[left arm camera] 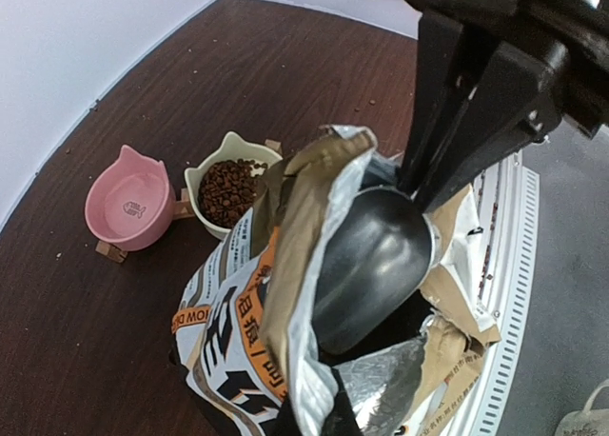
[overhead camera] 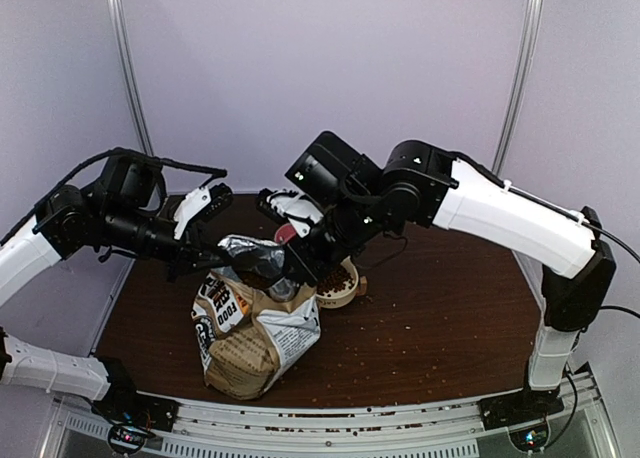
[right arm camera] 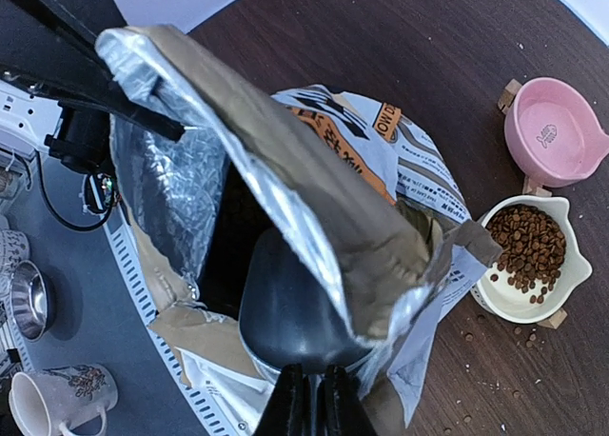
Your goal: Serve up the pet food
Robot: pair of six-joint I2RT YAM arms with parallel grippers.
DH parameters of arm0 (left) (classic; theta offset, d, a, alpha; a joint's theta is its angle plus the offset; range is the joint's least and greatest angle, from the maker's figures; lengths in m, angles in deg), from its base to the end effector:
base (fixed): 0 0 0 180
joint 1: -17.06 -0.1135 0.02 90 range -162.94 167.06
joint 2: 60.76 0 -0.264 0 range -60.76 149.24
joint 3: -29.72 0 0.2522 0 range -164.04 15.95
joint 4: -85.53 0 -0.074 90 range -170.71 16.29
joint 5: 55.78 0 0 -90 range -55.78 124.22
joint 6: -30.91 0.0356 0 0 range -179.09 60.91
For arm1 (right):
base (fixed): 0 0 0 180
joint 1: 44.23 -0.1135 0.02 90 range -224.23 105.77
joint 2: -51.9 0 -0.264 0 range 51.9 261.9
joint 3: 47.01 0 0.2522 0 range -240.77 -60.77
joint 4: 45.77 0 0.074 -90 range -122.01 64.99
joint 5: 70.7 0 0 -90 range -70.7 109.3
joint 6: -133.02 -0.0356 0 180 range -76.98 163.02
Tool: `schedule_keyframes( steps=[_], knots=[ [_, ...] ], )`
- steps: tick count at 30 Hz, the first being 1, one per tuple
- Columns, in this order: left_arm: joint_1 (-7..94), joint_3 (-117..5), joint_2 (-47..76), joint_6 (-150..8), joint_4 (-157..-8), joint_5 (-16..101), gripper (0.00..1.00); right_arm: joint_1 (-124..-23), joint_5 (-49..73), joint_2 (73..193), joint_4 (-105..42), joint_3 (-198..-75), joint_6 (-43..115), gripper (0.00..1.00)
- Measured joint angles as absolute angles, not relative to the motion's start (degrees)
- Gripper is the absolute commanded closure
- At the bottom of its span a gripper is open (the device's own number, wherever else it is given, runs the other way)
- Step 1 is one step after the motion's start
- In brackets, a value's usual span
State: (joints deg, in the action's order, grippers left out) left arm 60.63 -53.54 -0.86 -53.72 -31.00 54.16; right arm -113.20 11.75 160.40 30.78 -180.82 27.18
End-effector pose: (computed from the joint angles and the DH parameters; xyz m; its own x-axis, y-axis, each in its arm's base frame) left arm 0.1375 -0.1476 0.3727 -0.3864 0.4890 -0.7820 0.8769 0.4576 -0.1472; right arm 0.1392 0.3752 0.3865 -0.5298 -0.6241 -0.5743 -0.8422 0.4670 0.2694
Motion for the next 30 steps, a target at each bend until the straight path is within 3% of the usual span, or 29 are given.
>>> schedule_keyframes(
  steps=[12, 22, 30],
  knots=[
    [60.48, -46.57, -2.34, -58.82, -41.03, 55.01, 1.0, -114.84, 17.93, 171.4, 20.75, -180.56, 21.43, 1.0],
    [61.11, -42.94, -5.8, -65.26, -45.49, 49.44, 1.0, -116.35, 24.16, 158.46, -10.64, -151.69, 19.97, 1.0],
    [61.59, -44.36, -7.0, -70.36, -42.51, 43.19, 1.0, -117.73, 24.58, 148.08, -18.31, -142.38, 24.93, 1.0]
  ],
)
